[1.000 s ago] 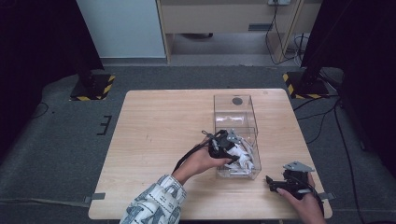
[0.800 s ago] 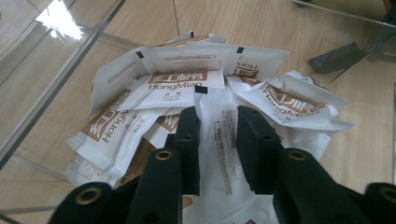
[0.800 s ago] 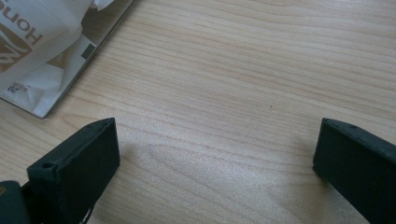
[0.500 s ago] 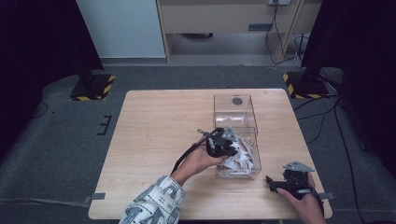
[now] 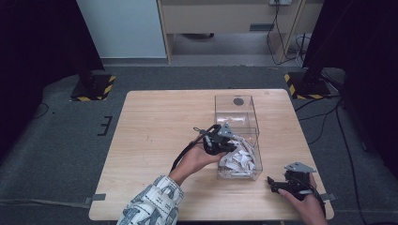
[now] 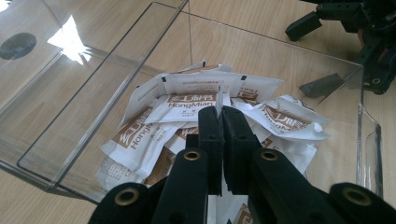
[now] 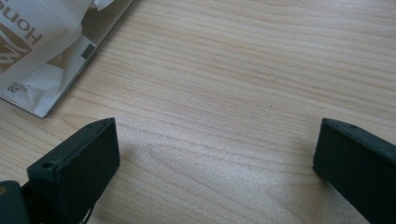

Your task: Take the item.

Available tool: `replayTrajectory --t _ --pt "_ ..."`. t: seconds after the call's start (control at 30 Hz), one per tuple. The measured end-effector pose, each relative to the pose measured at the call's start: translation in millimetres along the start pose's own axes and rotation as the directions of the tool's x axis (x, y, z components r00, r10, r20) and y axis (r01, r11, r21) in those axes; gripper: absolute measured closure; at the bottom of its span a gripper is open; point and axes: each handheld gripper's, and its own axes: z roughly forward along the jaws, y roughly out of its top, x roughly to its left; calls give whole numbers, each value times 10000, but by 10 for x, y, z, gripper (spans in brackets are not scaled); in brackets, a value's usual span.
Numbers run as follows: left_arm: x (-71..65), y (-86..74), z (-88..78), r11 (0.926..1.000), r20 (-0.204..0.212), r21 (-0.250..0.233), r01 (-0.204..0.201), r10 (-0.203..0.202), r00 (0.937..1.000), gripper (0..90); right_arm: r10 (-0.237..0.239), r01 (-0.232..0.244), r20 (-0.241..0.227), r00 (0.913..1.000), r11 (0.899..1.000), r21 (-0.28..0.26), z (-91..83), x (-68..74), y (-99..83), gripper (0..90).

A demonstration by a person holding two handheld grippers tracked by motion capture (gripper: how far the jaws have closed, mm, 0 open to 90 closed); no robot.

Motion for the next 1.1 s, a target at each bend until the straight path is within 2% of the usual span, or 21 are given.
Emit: replayTrajectory --t 0.5,0.83,1.1 --pt "0 24 -44 9998 4 -186 44 -44 10000 867 0 0 1 10000 10000 2 0 0 0 8" --pt "12 59 -187 9981 -26 -598 142 -144 9999 867 -6 6 -6 10000 10000 1 0 0 0 8" --pt "27 86 -250 9971 -61 -742 138 -143 9999 867 -3 3 3 10000 10000 4 0 0 0 8"
